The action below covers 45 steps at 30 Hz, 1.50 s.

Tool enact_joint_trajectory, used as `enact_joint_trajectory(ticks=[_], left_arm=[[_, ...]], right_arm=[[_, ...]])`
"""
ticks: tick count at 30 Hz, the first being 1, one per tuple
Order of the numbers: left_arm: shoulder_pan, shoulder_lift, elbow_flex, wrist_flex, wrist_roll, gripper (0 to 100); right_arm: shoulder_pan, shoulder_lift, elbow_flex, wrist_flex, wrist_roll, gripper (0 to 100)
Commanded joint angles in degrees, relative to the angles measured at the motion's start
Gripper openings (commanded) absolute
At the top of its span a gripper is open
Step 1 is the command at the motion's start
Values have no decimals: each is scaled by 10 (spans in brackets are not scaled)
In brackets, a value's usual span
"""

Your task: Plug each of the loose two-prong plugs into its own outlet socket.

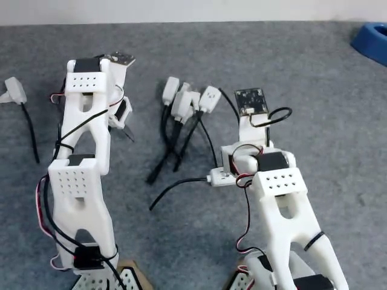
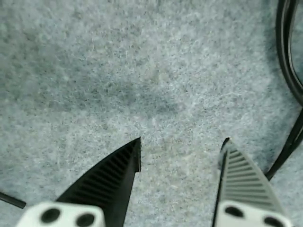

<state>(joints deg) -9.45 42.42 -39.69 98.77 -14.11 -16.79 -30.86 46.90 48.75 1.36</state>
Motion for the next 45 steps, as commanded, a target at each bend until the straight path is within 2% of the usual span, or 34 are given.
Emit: enact_joint_trajectory(ticks=[1,45], left_arm=[[6,-7,-1,0,1,274],[7,-7,-1,1,0,274]], right_arm=[[3,-12,-5,-11,-5,6],[-16,-18,32,-92,-20,6]])
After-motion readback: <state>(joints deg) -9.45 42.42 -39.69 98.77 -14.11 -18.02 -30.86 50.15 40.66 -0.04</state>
